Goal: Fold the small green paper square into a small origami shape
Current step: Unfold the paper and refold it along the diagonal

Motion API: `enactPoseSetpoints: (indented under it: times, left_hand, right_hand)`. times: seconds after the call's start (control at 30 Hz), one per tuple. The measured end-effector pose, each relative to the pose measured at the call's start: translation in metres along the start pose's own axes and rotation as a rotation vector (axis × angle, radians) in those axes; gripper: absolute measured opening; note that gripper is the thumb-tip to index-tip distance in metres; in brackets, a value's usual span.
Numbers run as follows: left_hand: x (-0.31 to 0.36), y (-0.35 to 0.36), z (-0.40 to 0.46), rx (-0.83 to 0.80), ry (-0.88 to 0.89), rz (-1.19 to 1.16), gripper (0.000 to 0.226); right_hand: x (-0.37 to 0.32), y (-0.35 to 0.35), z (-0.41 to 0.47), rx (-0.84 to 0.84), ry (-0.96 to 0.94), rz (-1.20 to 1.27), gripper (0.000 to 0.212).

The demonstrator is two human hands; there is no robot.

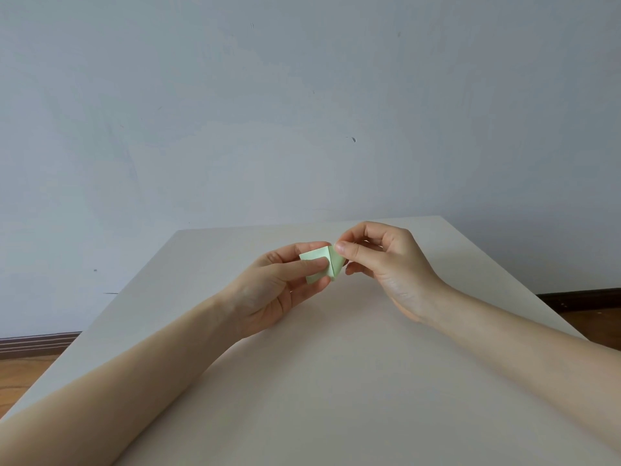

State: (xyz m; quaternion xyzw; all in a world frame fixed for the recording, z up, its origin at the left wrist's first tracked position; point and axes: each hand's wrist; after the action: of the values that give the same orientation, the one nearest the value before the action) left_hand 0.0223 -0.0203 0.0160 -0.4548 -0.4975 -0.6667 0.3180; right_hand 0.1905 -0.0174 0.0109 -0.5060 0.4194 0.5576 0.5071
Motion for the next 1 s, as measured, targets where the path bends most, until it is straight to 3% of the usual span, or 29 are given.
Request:
enactPoseSetpoints:
  times: [0.43, 0.67, 1.0]
  left_hand:
    - [-0.002, 0.0005, 0.0001, -0.005, 0.034, 0.072, 0.019]
    - [-0.0042, 0.0007, 0.0012, 0.017, 0.062, 0.145, 0.005]
    - [-0.0055, 0.0035, 0.001, 0.081, 0.116, 0.289, 0.011]
  right_hand:
    - [0.0002, 0.0008, -0.0006, -0.003, -0.057, -0.049, 0.01]
    - [0.0006, 0.0014, -0.0002, -0.008, -0.069, -0.073, 0.009]
    - [0.002, 0.0021, -0.0008, 0.007, -0.097, -0.128, 0.006]
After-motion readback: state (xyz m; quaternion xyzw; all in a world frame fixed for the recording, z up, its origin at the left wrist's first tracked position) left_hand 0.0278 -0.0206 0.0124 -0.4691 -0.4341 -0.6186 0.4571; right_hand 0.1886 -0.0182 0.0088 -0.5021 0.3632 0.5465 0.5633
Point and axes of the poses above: each hand's wrist, its own z-axis towards the middle knuckle, its own y-axis out of the palm, x = y × z, and after that the axes turned 12 degrees about y, right-handed
